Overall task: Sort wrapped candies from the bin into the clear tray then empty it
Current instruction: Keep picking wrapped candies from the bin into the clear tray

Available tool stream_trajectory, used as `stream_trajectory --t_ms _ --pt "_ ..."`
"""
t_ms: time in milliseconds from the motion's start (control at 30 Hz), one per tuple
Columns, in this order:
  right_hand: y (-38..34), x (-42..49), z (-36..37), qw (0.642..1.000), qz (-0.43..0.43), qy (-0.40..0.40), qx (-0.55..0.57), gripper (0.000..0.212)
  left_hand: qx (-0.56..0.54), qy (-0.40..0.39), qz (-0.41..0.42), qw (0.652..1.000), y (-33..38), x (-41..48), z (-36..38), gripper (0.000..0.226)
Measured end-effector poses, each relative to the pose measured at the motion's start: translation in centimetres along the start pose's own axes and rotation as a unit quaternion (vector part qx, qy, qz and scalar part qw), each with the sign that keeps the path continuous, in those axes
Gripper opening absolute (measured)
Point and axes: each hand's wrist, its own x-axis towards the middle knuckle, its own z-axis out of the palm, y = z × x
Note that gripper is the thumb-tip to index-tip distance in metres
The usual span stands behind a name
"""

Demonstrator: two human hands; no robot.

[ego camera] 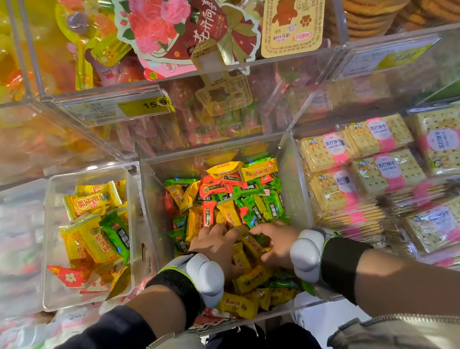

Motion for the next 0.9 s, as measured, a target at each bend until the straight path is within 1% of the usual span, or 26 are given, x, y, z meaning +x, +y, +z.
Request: stream_trajectory --t_ms 233,367,567,767,900 --pt "0.0 0.0 0.4 1.0 -0.015 -0.004 0.008 0.068 0.007 -0.021 0.015 1.0 -0.1 -0.2 -0.5 0.089" --pt "0.2 -0.4 0.8 0.999 -0.02 0.033 0.016 0.063 -0.005 -0.012 0.019 1.0 0.1 -0.8 -0.8 0.087" --pt "-0.4 -0.6 0.4 0.999 -0.02 0.026 0.034 0.061 -0.023 0.003 0.023 0.999 0.5 -1.6 -1.5 0.079" --pt "-0.9 -1.1 0.2 0.996 -0.017 0.045 0.071 0.061 -0.064 0.009 0.014 0.998 0.1 -2.1 -1.8 0.077" --pt "-1.2 -1.4 0.3 0.994 -0.025 0.075 0.075 0.058 -0.079 0.027 0.007 0.997 -0.1 -2.5 -2.1 0.074"
